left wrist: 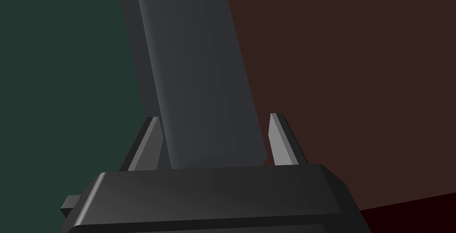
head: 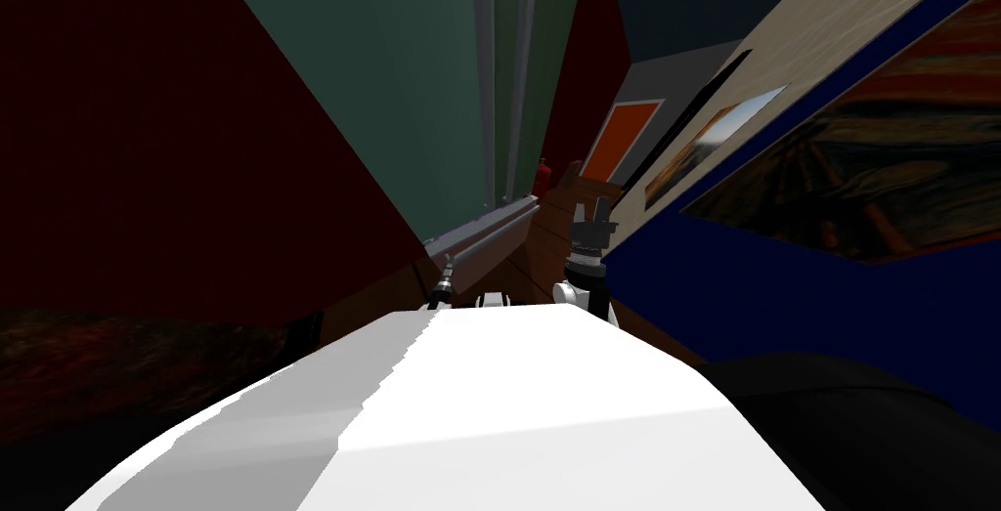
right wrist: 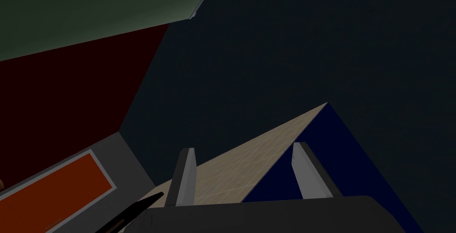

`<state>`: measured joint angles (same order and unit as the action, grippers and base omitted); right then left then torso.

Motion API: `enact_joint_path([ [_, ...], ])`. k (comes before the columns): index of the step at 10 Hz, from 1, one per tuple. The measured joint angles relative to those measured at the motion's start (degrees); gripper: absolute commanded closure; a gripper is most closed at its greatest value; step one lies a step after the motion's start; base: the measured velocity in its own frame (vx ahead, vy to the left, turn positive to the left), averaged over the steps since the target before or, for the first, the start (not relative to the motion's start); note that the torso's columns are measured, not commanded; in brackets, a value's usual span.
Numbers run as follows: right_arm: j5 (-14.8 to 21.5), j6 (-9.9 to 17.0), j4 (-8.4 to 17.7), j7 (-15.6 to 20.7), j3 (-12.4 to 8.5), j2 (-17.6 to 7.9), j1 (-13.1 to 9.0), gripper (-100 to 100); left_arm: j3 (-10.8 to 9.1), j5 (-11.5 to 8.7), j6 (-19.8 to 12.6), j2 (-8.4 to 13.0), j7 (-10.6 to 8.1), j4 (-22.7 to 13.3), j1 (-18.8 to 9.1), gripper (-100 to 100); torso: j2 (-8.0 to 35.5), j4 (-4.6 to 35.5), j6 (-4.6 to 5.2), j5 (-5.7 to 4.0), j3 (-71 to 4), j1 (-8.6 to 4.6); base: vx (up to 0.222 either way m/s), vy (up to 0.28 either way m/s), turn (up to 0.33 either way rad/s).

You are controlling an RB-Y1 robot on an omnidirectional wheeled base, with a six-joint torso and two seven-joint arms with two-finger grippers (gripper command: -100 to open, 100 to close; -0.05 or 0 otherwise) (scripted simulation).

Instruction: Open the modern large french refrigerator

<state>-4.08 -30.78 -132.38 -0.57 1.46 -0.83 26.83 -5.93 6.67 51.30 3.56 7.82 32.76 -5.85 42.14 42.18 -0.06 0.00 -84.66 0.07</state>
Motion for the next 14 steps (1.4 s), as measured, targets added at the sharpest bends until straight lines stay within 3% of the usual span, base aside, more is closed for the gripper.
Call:
enact_joint_path([
  [1,0.0,0.0,0.0,0.0,0.0,0.0,0.0,0,-0.23,-0.1,0.5,0.2,0.15,-1.9,-1.6,100,0.1,0.0,0.01,0.0,0.1,-0.06,-0.04,-0.018,0.0],
  [3,0.0,0.0,0.0,0.0,0.0,0.0,0.0,0,-0.19,-0.1,0.5,0.1,0.25,-2.0,-2.0,100,0.3,0.0,0.01,0.01,0.2,-0.15,-0.108,-0.074,0.018],
  [14,0.0,0.0,0.0,0.0,0.0,0.0,0.0,0,0.49,0.4,-0.7,-1.5,1.17,-0.9,-1.6,100,0.1,0.0,0.02,0.02,0.0,0.0,-0.133,-0.105,0.019],
])
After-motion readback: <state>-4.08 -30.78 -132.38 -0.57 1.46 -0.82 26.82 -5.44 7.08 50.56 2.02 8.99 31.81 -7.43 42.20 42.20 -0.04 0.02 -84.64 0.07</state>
